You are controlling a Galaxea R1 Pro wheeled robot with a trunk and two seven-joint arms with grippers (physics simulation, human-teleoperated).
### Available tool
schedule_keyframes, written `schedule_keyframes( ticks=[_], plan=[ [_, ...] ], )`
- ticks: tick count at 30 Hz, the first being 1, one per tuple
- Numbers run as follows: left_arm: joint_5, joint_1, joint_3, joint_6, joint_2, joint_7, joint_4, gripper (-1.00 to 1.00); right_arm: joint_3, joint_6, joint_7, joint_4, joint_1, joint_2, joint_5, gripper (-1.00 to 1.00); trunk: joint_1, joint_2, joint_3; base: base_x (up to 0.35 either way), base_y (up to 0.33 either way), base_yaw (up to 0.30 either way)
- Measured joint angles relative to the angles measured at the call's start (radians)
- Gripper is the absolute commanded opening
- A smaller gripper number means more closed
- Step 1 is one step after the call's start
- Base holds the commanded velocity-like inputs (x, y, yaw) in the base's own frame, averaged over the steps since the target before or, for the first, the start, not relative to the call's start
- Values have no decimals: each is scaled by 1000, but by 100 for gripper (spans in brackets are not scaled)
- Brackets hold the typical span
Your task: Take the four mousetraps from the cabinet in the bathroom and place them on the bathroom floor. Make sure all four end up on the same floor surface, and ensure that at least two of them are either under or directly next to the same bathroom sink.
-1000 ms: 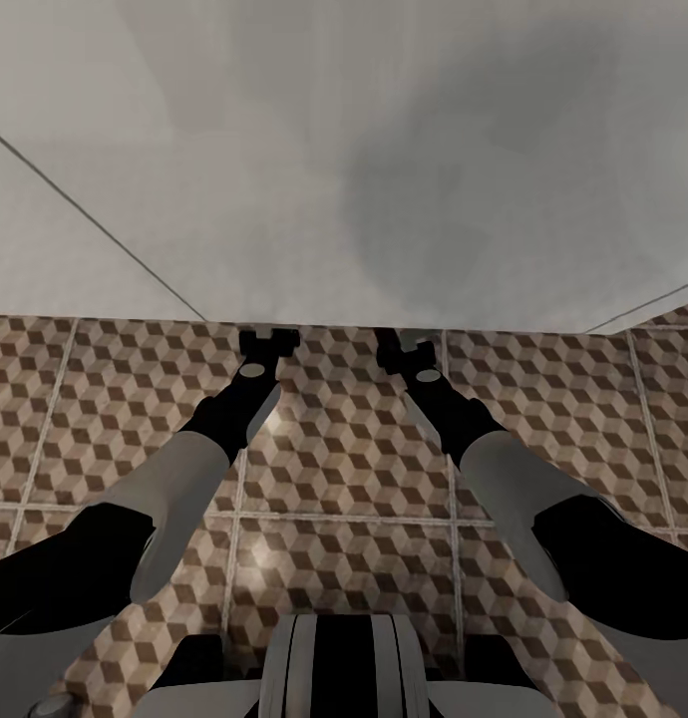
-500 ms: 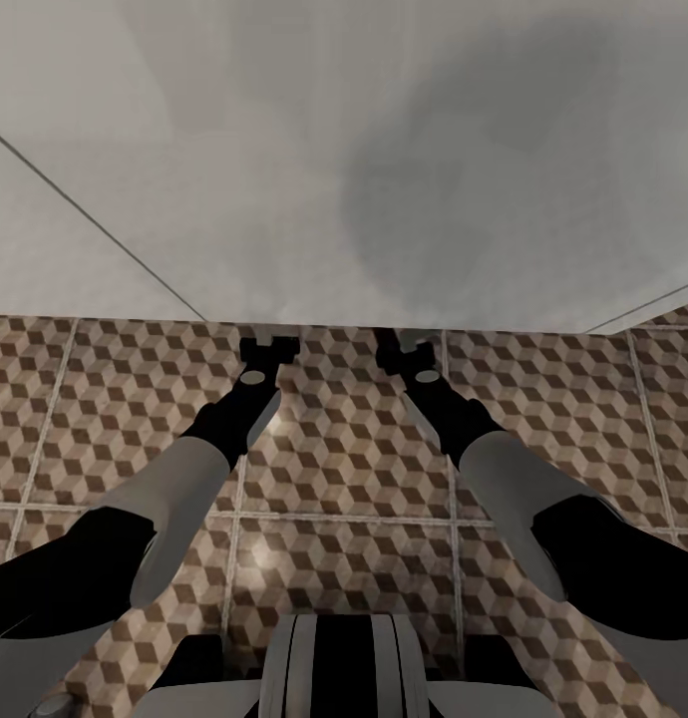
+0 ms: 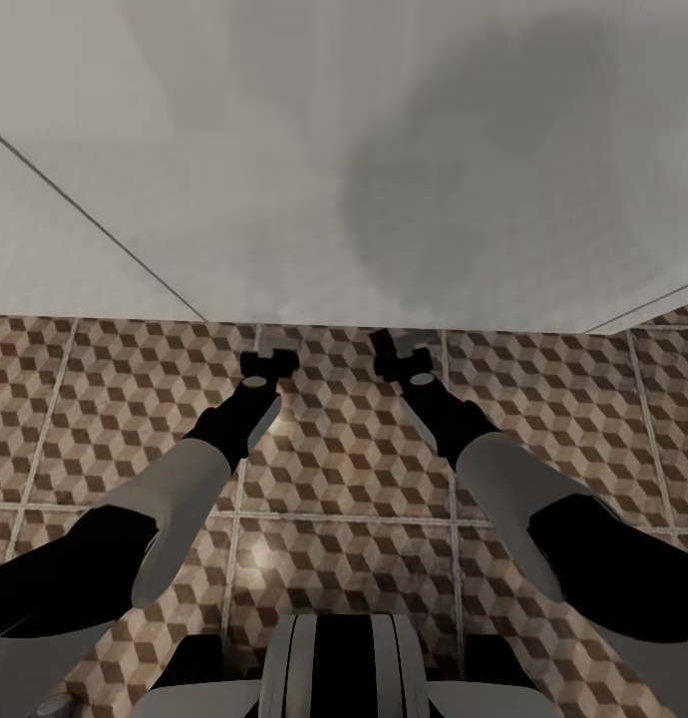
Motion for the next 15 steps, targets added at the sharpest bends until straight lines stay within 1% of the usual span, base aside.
schedule_keyframes(
  ticks=[2,5,15],
  plan=[
    [-1,0,0,33,0,0,-5,-100,1,2,0,0,0,8,0,-100,0,0,0,0,0,0],
    [-1,-2,0,52,0,1,-20,-100,1,3,0,0,0,14,0,-100,0,0,0,0,0,0],
    [-1,-2,0,65,-3,4,-89,-100,1,3,1,0,0,16,-1,-100,0,0,0,0,0,0]
  ],
)
